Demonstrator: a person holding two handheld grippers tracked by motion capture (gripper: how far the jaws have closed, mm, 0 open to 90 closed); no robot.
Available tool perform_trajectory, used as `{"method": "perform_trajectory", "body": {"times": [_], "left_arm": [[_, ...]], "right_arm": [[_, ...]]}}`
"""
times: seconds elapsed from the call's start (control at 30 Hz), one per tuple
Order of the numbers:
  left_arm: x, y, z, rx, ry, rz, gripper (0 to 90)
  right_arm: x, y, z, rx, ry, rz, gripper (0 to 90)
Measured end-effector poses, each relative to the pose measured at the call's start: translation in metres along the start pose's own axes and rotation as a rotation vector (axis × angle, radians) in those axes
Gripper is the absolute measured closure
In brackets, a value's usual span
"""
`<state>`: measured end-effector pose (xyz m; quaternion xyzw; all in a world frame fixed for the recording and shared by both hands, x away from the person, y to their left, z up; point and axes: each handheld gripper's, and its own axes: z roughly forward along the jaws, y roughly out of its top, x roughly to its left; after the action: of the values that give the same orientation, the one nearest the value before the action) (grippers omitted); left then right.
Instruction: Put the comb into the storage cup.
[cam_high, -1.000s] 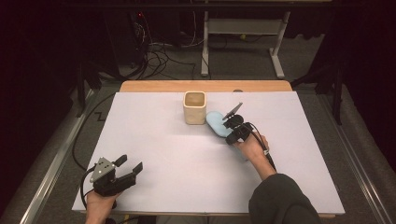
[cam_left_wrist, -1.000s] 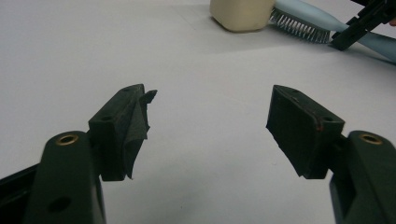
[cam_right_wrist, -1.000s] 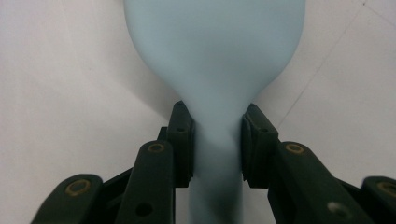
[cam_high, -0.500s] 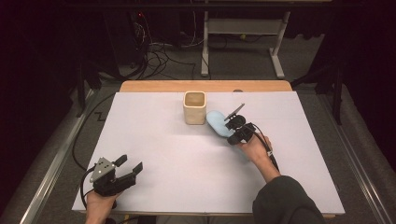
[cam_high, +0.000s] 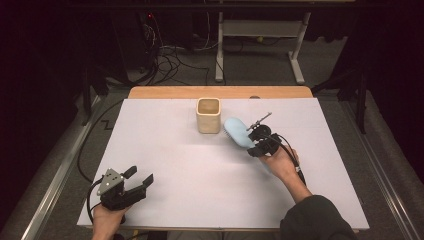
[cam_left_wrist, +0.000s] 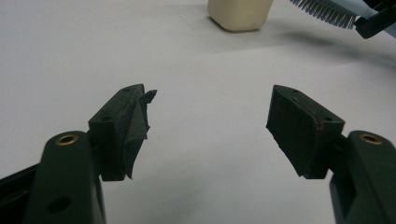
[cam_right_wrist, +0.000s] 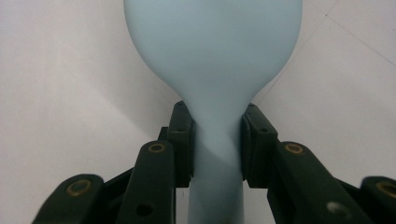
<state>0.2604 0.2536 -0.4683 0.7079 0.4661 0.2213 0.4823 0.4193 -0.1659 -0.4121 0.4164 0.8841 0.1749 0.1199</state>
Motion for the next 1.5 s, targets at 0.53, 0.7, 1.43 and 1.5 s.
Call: {"method": "perform_trajectory", "body": {"times": [0.53,0.7,1.43,1.5], "left_arm": [[-0.003,0.000,0.000,-0.007,-0.011,0.001,30.2],[-0.003,0.001,0.000,-0.016,-0.020,-0.012,30.3],[-0.011,0.011,0.001,-0.033,-0.016,0.039,31.7],[-0.011,0.013,0.000,-0.036,-0.016,0.042,31.0]], "right_arm": [[-0.001,-0.027,-0.027,-0.103,0.026,0.005,70.6],[-0.001,-0.041,-0.034,-0.151,0.037,0.022,70.6],[0.002,-0.088,-0.045,-0.294,0.093,0.044,70.6],[0.004,-0.091,-0.045,-0.307,0.101,0.043,70.6]]}}
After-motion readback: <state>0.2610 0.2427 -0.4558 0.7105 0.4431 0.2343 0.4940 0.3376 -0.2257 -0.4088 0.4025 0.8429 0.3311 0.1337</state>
